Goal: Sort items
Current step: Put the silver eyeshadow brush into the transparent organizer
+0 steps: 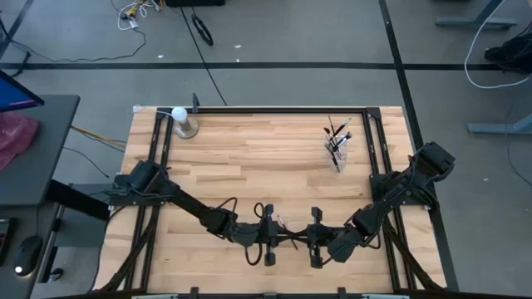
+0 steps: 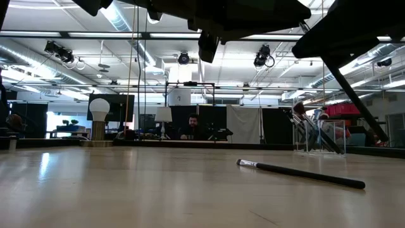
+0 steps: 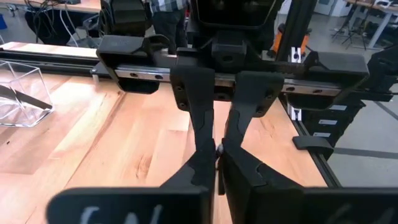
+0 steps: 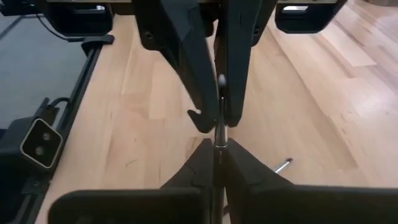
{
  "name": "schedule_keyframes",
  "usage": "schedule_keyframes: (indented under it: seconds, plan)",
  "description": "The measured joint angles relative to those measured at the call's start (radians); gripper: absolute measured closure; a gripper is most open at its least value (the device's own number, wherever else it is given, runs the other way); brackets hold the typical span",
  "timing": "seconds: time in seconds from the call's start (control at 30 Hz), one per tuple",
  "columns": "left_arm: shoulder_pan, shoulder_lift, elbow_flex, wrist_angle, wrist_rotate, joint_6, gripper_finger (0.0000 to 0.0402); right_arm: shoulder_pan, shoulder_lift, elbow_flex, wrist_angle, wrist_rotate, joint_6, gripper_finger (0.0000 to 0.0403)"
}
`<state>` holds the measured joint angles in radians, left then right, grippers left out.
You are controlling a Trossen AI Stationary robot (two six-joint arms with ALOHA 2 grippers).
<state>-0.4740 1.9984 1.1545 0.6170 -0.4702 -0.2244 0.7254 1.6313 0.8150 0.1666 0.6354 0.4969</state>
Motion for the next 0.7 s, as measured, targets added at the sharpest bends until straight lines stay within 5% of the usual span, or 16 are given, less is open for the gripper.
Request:
schedule_keyframes:
  seconds: [0.17, 0.47, 0.7]
  plan:
    - [0.000, 0.000, 0.000, 0.001, -0.001, 0.004, 0.0323, 0.001, -0.080, 0.000, -0.128, 0.066, 0.027, 0.0379]
    - [0.001, 0.000, 0.000, -0.055, 0.001, -0.053, 0.0246, -0.046, -0.570, -0.009, -0.557, 0.397, -0.077, 0.0390]
    - [0.001, 0.000, 0.000, -0.055, 0.000, -0.053, 0.0242, -0.282, -0.865, -0.180, -0.557, 0.444, -0.236, 0.0390]
